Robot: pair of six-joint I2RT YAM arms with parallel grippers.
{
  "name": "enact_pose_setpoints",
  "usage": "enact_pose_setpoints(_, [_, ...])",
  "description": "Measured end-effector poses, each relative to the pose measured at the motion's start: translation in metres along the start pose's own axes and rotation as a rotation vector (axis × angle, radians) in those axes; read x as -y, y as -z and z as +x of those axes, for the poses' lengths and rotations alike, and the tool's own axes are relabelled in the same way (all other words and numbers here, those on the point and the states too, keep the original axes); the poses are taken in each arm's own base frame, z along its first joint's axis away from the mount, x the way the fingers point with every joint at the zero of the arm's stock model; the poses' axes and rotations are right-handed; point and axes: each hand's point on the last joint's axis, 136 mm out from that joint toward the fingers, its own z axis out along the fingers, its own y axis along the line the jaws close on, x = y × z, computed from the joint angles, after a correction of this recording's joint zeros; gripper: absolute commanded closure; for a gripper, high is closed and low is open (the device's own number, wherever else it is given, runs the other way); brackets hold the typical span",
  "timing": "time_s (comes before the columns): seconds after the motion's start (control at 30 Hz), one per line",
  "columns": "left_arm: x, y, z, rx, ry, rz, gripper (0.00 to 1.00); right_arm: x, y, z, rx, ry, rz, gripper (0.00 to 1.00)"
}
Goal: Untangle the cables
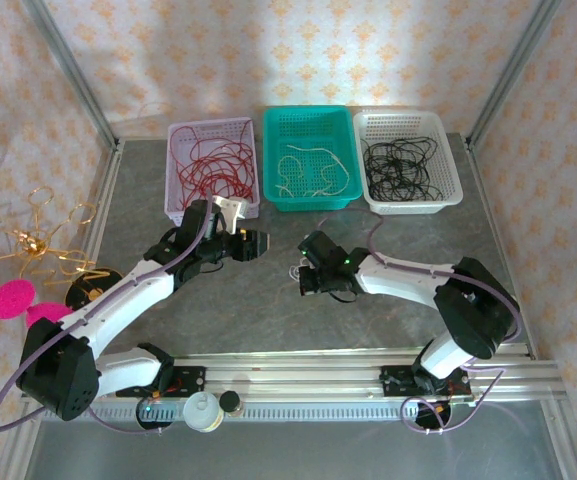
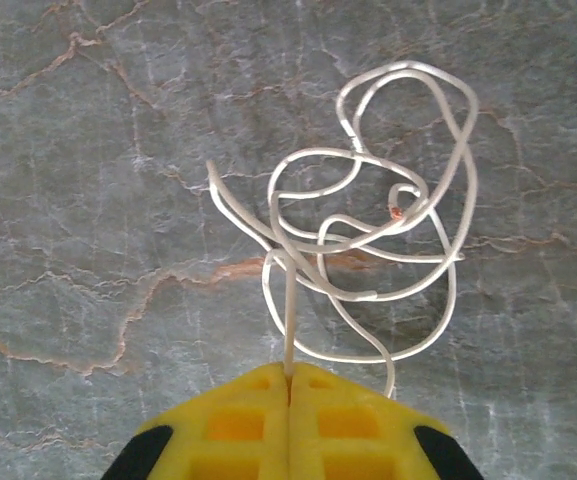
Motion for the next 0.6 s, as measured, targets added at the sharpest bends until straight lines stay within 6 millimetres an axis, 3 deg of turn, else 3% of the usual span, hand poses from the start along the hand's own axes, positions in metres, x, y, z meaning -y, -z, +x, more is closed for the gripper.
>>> enact_pose_setpoints(0.17, [-0.002,0.002,0.008,0.022,0.015,0.010,0.37,-0.001,0.019,-0.008,0.054,0.000,-0.014,1.00])
enact_pose_setpoints(0.43, [-0.010,0.005,0.041,0.064,0.032,0.053,0.37,0.002,0.047,-0.023,0.162,-0.029,-0.068,1.00])
enact_pose_setpoints(0.53, [-0.006,0.006,0.053,0.084,0.038,0.105,0.38,0.006,0.054,-0.024,0.211,-0.044,-0.085,1.00])
enact_pose_setpoints(0.6, [0.005,0.010,0.060,0.110,0.035,0.167,0.46,0.004,0.062,-0.026,0.257,-0.053,-0.119,1.00])
